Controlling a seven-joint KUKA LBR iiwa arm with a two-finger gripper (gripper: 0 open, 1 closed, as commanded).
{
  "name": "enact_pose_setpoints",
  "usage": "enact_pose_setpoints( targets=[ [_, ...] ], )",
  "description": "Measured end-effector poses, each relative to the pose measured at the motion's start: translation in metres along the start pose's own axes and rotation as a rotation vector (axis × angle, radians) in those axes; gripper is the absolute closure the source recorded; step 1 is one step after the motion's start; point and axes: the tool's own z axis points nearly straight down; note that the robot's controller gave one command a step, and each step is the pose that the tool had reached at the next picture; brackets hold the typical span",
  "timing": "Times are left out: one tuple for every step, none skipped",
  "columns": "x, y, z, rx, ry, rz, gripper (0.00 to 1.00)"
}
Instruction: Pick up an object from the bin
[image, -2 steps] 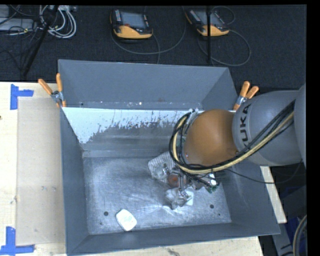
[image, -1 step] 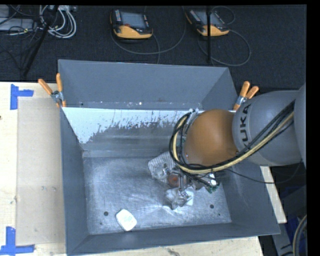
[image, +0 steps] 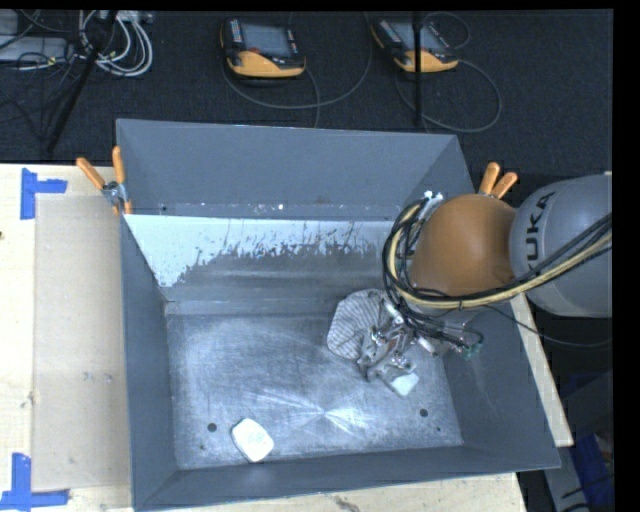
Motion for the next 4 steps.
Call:
enact_pose_setpoints(
  targets=[
    [-0.0071,-0.0003,-0.001,0.012,-0.03,0.0,0.0],
    [0.0004,-0.003,-0.0005,0.007,-0.002,0.003,1.0],
    [-0.0065,-0.0019,-0.0011,0.015,-0.03,0.003,0.0],
    [-0.0062,-0.0021,-0.0011,0.014,-0.03,0.004,0.0]
  ],
)
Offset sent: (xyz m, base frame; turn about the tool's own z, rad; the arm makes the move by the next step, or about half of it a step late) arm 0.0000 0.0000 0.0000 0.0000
